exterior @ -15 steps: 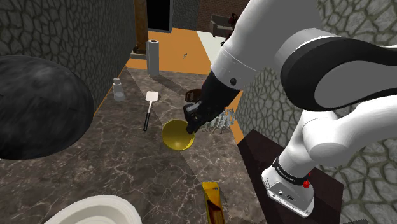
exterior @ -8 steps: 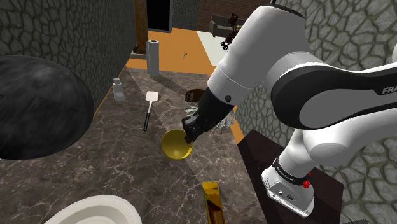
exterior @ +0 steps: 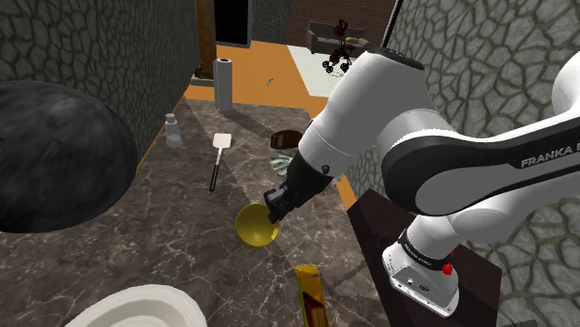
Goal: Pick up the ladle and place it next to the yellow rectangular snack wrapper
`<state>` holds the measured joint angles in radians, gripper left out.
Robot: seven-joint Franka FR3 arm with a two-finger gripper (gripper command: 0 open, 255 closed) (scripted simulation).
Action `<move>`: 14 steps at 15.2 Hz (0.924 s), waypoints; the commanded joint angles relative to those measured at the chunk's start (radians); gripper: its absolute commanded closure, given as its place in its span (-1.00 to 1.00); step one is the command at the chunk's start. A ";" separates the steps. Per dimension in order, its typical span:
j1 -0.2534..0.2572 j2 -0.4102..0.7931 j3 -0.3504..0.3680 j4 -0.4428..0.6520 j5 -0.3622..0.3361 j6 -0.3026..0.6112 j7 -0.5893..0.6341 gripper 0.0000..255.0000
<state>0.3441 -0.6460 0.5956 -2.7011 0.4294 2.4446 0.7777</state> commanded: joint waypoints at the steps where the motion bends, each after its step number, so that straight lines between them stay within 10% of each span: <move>1: 0.002 0.014 0.010 -0.017 0.007 0.032 -0.001 1.00; 14: -0.005 0.111 0.063 -0.079 0.029 0.189 0.000 1.00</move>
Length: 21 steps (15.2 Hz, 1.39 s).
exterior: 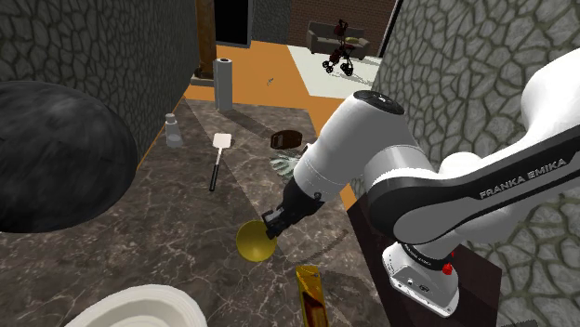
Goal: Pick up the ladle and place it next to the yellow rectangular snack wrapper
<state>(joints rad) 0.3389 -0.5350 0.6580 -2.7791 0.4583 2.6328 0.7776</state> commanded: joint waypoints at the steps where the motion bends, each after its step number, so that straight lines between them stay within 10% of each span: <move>1: 0.000 0.000 0.000 -0.001 0.000 0.001 0.000 1.00; 4: 0.000 0.000 0.000 -0.001 0.000 0.001 0.000 1.00; 5: 0.000 0.000 0.000 -0.001 0.000 0.001 0.000 -1.00; 21: 0.041 -0.160 -0.071 0.021 -0.005 -0.184 -0.003 -1.00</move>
<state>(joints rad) 0.3797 -0.6952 0.5871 -2.7583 0.4533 2.4488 0.7743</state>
